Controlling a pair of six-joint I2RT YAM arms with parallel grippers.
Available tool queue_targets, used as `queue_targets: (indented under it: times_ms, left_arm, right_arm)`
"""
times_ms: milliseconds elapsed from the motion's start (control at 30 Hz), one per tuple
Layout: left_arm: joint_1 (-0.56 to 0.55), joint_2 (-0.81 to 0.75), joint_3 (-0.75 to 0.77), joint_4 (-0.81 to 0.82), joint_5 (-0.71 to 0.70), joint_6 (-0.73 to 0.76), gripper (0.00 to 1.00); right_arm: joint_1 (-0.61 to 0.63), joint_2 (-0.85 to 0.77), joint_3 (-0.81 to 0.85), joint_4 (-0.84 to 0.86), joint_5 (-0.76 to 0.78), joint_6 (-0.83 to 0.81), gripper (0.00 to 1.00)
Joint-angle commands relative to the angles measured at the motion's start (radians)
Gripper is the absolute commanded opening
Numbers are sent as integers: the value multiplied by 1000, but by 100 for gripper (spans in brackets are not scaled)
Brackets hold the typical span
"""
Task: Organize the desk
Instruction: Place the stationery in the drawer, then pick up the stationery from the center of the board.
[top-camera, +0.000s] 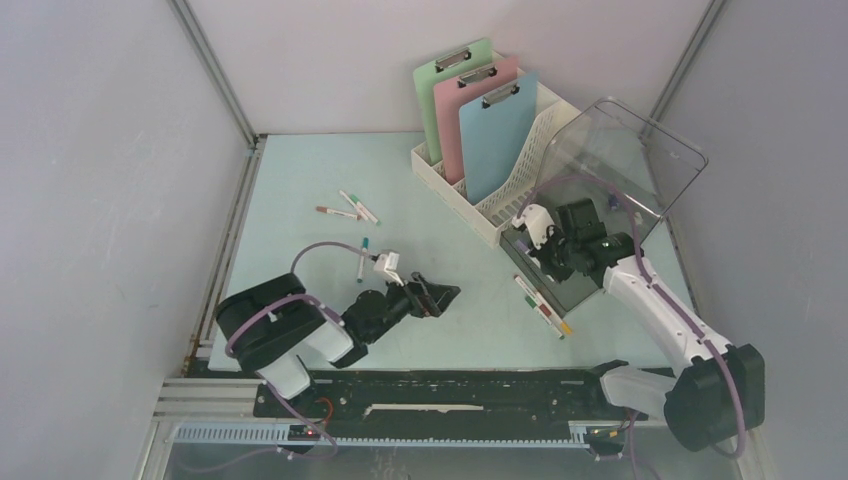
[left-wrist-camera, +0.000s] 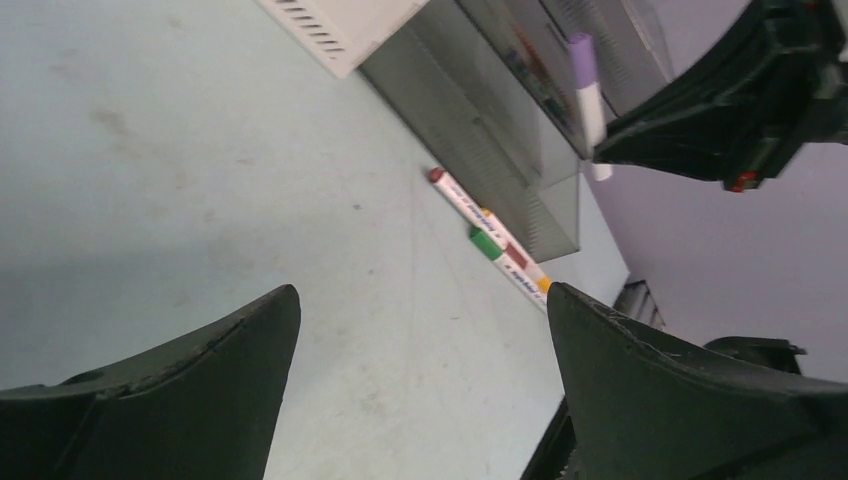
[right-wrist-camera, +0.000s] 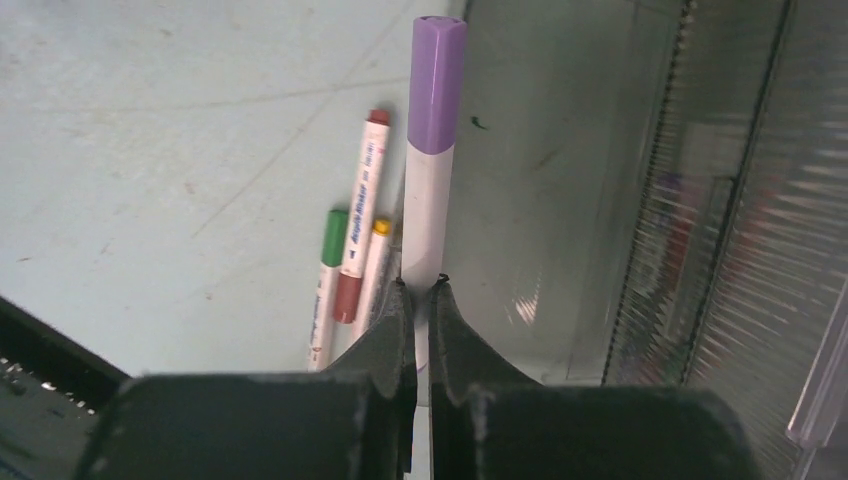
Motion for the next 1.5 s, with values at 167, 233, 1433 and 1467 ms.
queue_targets:
  times_ms: [167,233,1433,1467]
  left_arm:
    - [-61,56,145,-31,75,-16,100]
    - [-82,42,178,-98,63,9,100]
    - [-175,-238,417,-1115,-479,424,100]
    - [-155,-239,428,-1147,-485,424,100]
  right_arm:
    - [-33,62,-18,78,145,74,10]
    - [-38,70,-20,80,150,78,16]
    - [27,35,-20,29,55,22,44]
    - [27,35,-21,30,55,21,44]
